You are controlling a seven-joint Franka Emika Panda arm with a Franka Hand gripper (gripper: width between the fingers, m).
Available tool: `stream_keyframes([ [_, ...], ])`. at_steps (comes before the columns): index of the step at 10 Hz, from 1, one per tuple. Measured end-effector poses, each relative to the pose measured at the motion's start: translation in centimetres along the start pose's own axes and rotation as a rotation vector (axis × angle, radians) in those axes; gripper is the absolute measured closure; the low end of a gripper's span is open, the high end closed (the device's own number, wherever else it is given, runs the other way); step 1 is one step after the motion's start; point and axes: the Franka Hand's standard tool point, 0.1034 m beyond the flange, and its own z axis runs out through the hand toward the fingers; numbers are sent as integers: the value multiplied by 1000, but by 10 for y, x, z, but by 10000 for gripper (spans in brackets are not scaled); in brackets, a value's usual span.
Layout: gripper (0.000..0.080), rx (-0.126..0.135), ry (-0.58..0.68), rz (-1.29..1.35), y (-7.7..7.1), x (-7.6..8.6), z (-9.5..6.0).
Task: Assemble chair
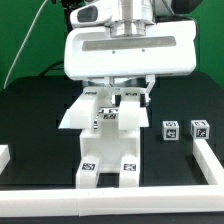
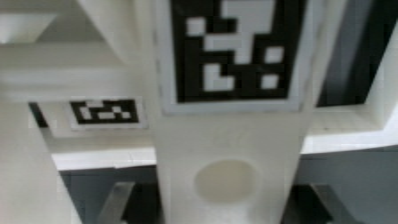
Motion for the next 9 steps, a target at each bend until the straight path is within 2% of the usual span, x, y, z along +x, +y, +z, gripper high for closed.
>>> stream_keyframes([
  [4,515,-23,66,0,9,9,4],
  [8,515,-18,57,4,7,8,3],
  [9,445,-19,56,4,7,7,4],
])
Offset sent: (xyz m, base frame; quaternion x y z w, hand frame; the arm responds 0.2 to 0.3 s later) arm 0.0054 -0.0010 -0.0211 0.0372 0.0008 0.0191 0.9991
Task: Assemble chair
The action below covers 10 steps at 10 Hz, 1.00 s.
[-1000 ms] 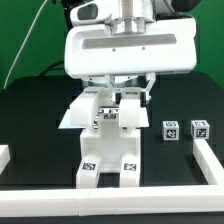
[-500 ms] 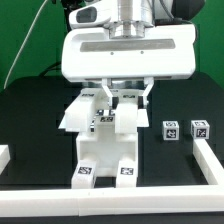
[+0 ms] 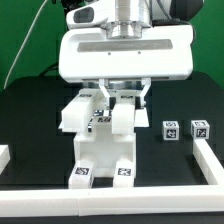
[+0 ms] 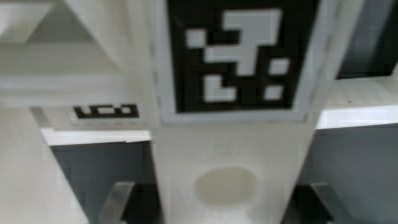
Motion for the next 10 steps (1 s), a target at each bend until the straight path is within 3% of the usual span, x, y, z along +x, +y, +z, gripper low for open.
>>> stream_keyframes([
  [1,445,0,-1,0,0,0,0],
  [2,268,0,-1,0,0,0,0],
  [3,171,0,-1,0,0,0,0],
  [8,150,-1,-2,-1,1,0,0],
  [10,150,13,-3,5,-2,9,-12],
])
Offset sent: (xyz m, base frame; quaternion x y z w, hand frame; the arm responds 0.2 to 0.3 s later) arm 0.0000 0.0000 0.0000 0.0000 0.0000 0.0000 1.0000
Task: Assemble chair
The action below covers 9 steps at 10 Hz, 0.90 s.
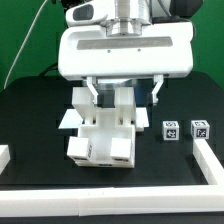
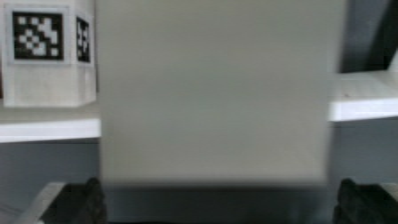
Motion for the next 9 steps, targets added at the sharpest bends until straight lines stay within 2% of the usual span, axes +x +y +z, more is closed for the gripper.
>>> stream_keyframes([
  [2,150,26,-20,1,5,10,-30],
  [3,150,36,-29,13,7,9,-41],
  [4,150,39,-26,31,6,8,-47],
  [7,150,34,-35,43,10,5,-43],
  [8,150,24,-56,79,23,-6,-40],
  [9,150,17,-73,85,29,-17,-39],
])
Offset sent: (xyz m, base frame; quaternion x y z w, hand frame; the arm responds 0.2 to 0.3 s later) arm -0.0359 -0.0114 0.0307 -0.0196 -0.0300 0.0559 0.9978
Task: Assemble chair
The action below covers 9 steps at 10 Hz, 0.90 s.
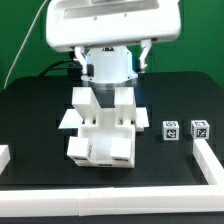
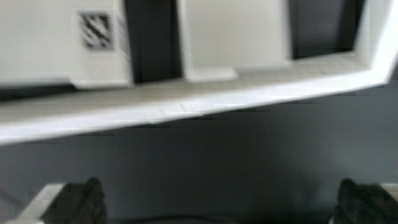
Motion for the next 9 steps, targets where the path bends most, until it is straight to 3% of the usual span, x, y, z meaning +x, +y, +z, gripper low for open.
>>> stream_keyframes([
  [2,150,-20,-7,9,16,-13,2],
  [5,150,-42,15,-5,18,-20,14],
  [9,150,-57,38,-20,13,5,40],
])
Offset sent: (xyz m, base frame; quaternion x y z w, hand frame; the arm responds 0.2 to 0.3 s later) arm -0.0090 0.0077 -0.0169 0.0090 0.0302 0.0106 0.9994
